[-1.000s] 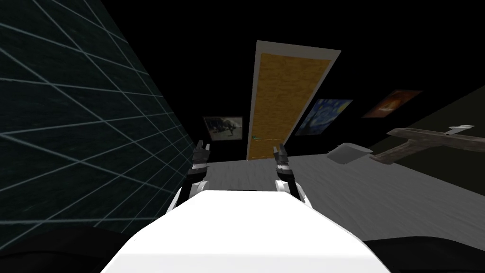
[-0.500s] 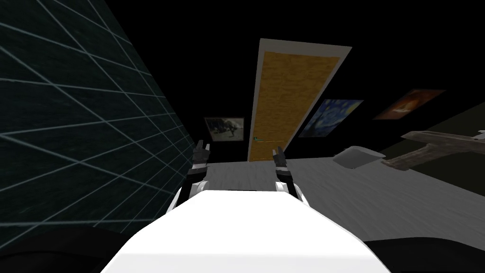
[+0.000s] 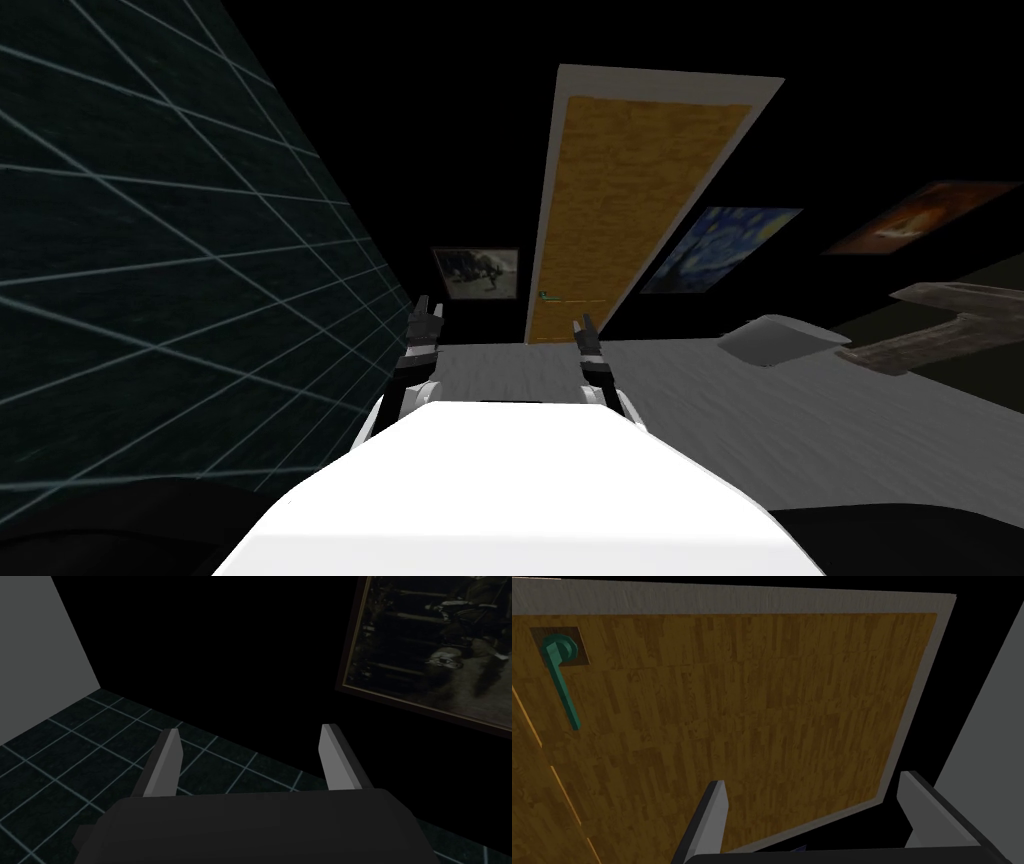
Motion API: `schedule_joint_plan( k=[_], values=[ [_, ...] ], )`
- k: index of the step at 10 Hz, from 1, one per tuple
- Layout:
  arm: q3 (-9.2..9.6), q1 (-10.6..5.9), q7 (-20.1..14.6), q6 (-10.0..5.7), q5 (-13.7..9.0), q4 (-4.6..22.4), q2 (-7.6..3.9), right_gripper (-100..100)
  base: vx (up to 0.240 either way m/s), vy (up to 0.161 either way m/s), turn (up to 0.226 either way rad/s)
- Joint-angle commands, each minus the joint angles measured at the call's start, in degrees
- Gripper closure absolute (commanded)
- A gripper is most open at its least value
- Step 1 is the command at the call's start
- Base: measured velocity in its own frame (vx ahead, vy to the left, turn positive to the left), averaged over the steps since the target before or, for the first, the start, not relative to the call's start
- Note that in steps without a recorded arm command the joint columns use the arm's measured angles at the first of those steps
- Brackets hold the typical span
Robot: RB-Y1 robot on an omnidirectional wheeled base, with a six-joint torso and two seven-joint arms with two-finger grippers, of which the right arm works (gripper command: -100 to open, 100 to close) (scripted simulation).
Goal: Pull the door open
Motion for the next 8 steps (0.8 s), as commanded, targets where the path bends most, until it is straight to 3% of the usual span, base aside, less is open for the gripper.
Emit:
schedule_joint_plan(
  k=[1, 3, 8],
  values=[
    [-0.03, -0.36, -0.4, -0.82, -0.3, 2.9, -0.34, -100, 0.097, -0.013, 0.077],
    [-0.07, -0.72, -0.5, -1.28, -0.5, 4.8, -0.57, -100, 0.088, -0.012, 0.051],
    [-0.29, -2.53, -1.5, -3.53, -1.4, 14.0, -1.65, -100, 0.088, -0.010, 0.072]
  ],
)
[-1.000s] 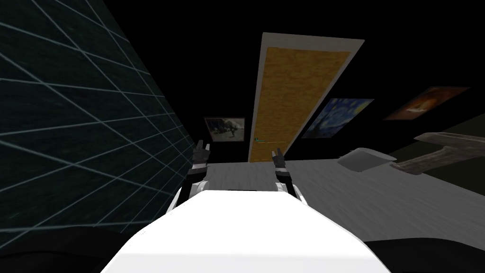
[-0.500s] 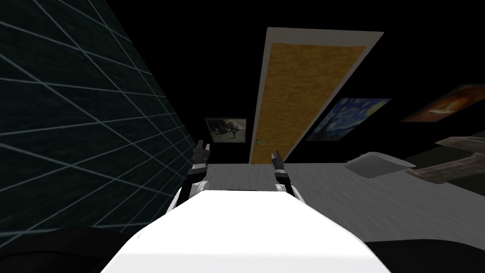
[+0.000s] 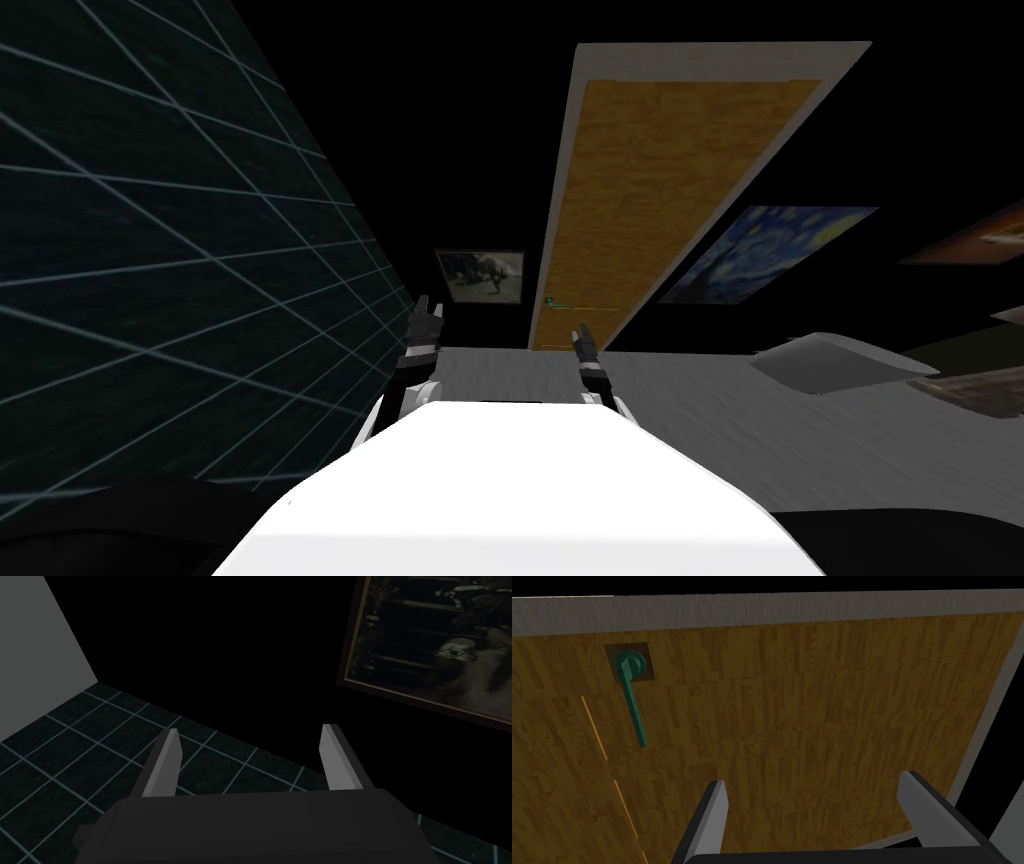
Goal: Pull the door open
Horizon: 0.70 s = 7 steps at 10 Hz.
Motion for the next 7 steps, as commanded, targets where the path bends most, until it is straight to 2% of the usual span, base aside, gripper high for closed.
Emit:
schedule_joint_plan(
  k=[1, 5, 6, 7],
  values=[
    [-0.09, -0.45, -0.4, -0.66, -0.3, 2.9, -0.44, -100, 0.107, -0.011, 0.075],
    [-0.25, -1.81, -1.1, -2.35, -1.0, 10.1, -1.23, -100, 0.093, -0.017, 0.069],
    [-0.25, -1.81, -1.1, -2.35, -1.0, 10.3, -1.23, -100, 0.066, -0.018, 0.018],
    [-0.29, -2.15, -1.3, -2.77, -1.2, 12.0, -1.43, -100, 0.060, -0.010, 0.034]
  ],
)
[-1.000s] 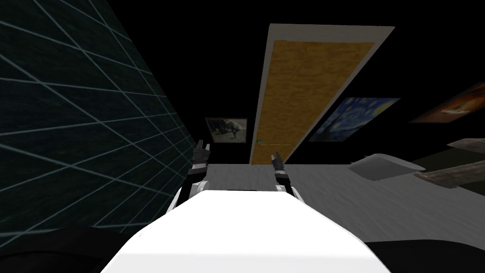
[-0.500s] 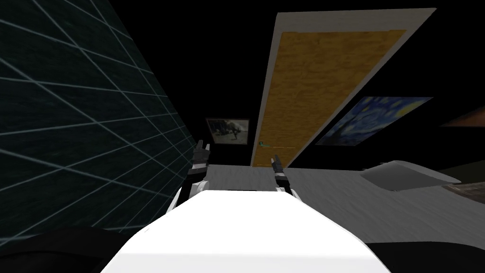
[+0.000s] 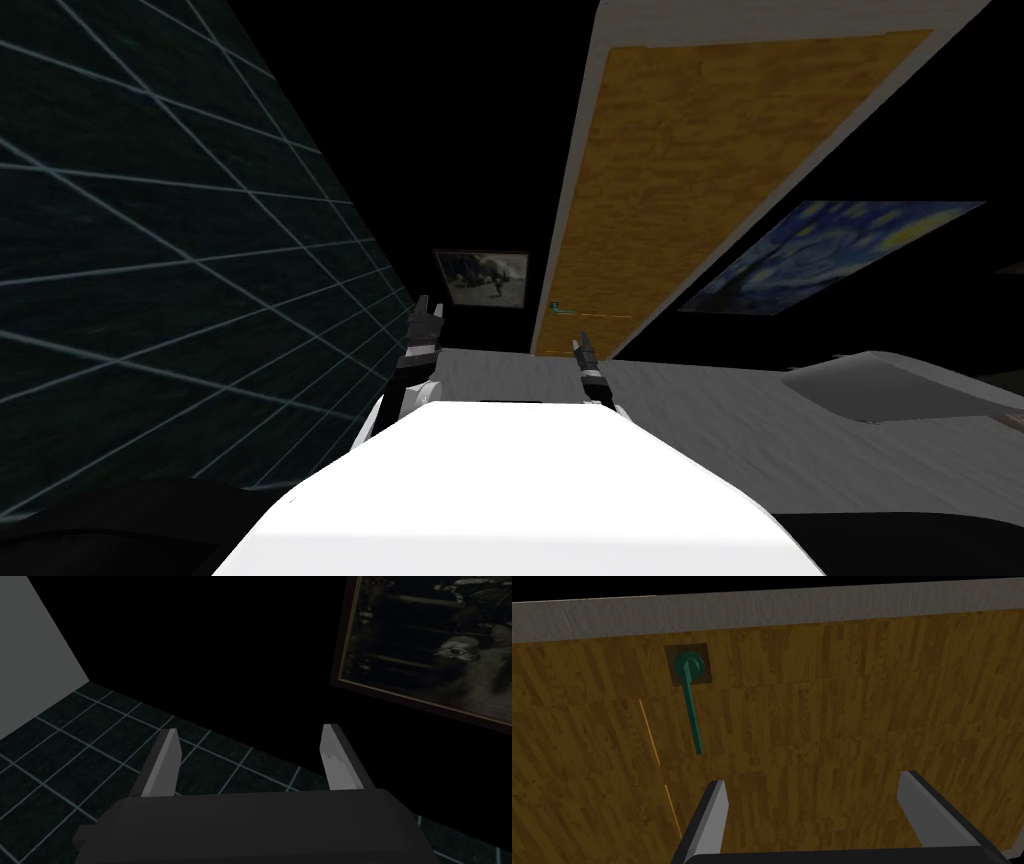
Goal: Pull the door open
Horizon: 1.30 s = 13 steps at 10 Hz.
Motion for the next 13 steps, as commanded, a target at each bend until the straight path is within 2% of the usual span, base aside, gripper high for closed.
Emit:
schedule_joint_plan(
  k=[1, 5, 6, 13],
  values=[
    [-0.07, -0.73, -0.2, -0.68, -0.2, 2.8, -0.19, -100, 0.074, -0.011, 0.066],
    [-0.21, -1.90, -0.8, -2.15, -0.8, 8.9, -0.86, -100, 0.098, -0.026, 0.066],
    [-0.21, -1.90, -0.8, -2.15, -0.8, 8.9, -0.86, -100, 0.054, -0.017, 0.015],
    [-0.40, -3.52, -1.7, -4.16, -1.7, 17.3, -1.77, -100, 0.076, -0.019, 0.045]
  ],
)
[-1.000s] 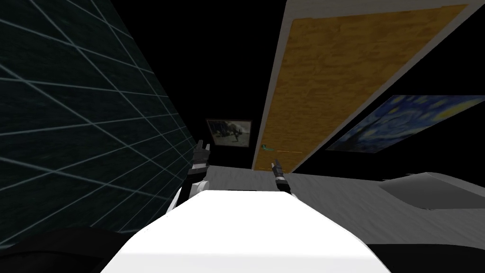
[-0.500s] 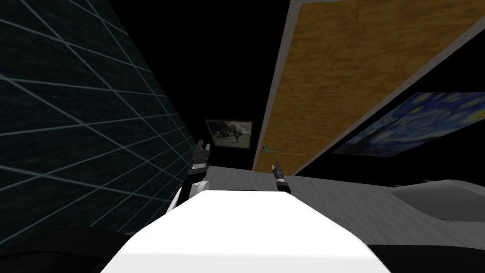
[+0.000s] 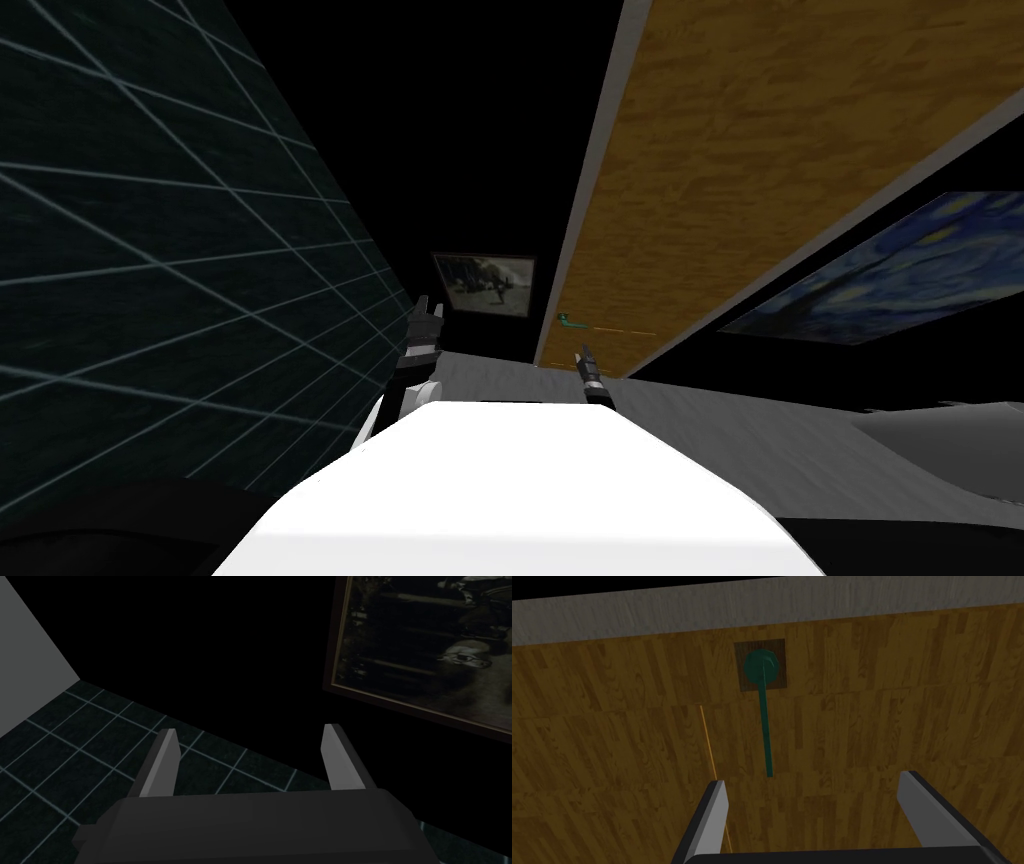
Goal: Pull the door open
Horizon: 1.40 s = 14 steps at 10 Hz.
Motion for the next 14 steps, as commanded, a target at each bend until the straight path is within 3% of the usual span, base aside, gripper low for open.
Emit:
schedule_joint_plan(
  k=[1, 4, 5, 11, 14],
  values=[
    [-0.05, -0.41, -0.3, -0.58, -0.2, 2.2, -0.27, -100, 0.093, -0.038, 0.055],
    [-0.12, -1.00, -0.6, -1.31, -0.5, 5.3, -0.59, -100, 0.106, -0.031, 0.041],
    [-0.12, -1.05, -0.5, -1.33, -0.5, 5.0, -0.50, -100, 0.043, -0.016, 0.010],
    [-4.66, -3.07, -1.3, -2.73, -3.3, 10.7, -2.75, -100, 0.171, -0.012, 0.184],
    [-4.92, -3.08, -1.4, -2.59, -3.5, 10.7, -2.86, -100, 0.074, -0.016, 0.055]
  ],
)
